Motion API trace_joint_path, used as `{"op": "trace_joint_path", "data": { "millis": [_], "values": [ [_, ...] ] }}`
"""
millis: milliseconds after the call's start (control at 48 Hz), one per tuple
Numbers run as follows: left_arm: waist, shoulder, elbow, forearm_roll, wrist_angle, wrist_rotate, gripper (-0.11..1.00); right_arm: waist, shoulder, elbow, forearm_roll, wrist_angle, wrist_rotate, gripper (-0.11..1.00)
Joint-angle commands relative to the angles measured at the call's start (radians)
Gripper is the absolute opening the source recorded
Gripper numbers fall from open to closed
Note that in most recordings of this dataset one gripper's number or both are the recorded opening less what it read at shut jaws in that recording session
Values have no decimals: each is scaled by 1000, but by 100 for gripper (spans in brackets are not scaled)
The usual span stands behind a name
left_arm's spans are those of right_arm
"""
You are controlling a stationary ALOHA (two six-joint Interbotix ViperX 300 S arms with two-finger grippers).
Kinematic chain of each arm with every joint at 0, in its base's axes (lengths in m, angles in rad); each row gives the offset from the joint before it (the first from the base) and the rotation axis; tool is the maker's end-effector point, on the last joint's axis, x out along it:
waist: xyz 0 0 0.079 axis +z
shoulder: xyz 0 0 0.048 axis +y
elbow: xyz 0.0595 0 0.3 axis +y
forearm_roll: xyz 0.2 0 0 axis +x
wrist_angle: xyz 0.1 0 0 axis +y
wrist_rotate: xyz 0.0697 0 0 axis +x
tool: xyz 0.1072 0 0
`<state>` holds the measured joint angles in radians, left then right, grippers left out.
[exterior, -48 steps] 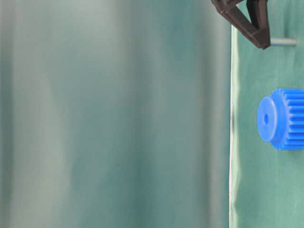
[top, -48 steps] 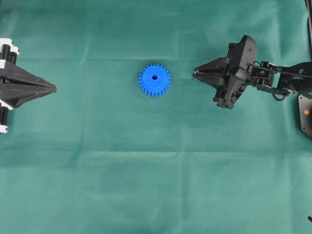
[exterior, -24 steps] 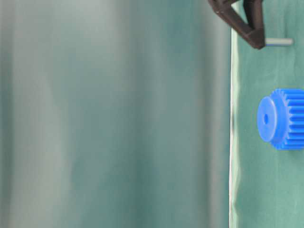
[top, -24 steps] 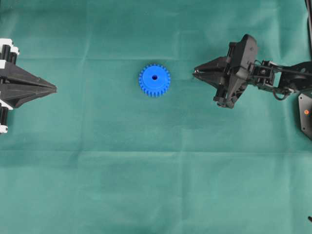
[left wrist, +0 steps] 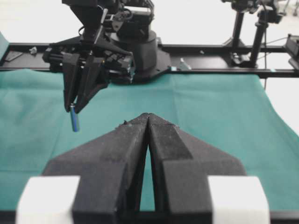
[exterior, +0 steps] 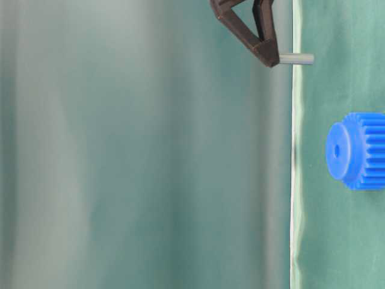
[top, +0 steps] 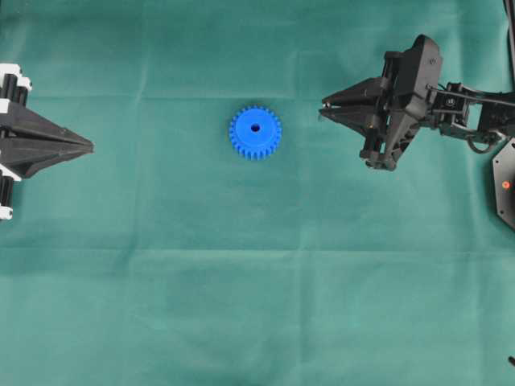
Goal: Insert the shaft placed at a random location into the center hole of the medium gear at another random location.
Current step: 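Lift the shaft and carry it left over the blue gear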
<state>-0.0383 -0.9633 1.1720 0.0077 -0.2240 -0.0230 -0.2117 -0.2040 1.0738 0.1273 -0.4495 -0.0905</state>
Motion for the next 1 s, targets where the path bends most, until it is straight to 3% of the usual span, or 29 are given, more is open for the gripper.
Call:
{"op": "trace_joint_path", "data": {
  "millis": [0, 354, 978],
  "values": [
    [0, 6, -21, 3, -6, -2, 0, -3, -11, -26, 2, 6, -17, 13],
    [0, 8, -21, 2, -6, -2, 0, 6, 20, -60, 2, 5, -17, 13],
    [0, 11, -21, 2, -6, -3, 0, 57, 219, -313, 0, 46, -17, 13]
  ]
}}
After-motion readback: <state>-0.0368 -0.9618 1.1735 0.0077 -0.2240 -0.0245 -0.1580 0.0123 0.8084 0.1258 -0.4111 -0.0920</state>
